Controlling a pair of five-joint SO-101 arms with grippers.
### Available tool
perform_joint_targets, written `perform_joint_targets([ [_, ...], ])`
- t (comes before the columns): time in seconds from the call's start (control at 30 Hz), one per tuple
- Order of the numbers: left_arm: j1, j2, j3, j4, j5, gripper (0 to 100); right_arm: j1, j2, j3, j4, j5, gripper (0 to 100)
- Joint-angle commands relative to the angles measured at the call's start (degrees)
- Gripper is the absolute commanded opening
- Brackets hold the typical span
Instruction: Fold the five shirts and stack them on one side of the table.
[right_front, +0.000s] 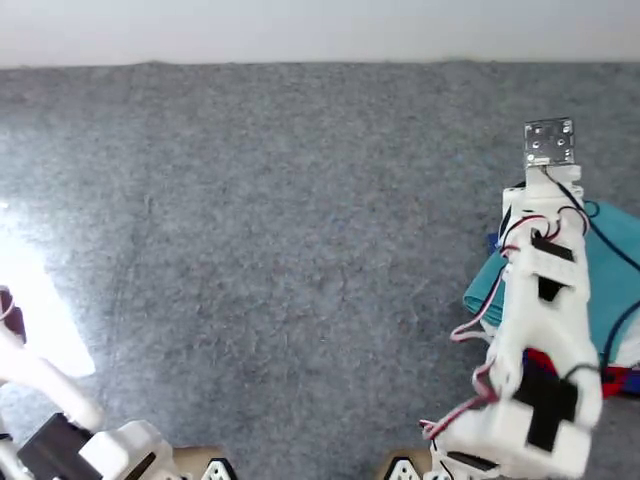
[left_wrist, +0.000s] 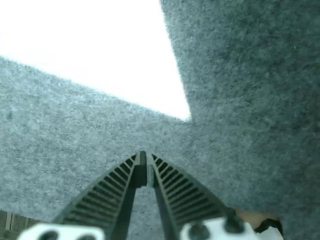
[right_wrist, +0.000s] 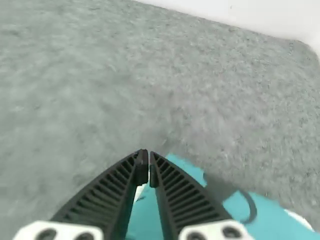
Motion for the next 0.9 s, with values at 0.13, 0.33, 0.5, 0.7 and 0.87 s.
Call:
perform_joint_targets([
  [0.13, 2.0, -3.0, -2.1, 1.2, 1.9, 1, -4.0, -23.7, 8.6, 16.7, -0.7, 1.3],
  [0.33, 9.1, -15.0, -0.7, 0.2, 6.4, 1, -8.7, -40.2, 18.3, 27.6, -0.7, 1.1],
  [0.5, 20.2, -27.5, 7.8, -5.9, 11.5, 2, -9.5, -51.6, 23.6, 33.9, -10.1, 1.1],
  [0.7, 31.0, -39.1, 26.0, -24.4, 31.8, 2, -9.3, -59.9, 24.4, 45.1, -21.5, 1.4],
  [0.87, 40.0, -47.2, 38.6, -32.4, 36.6, 2, -9.9, -64.0, 24.4, 56.6, -29.2, 1.6],
])
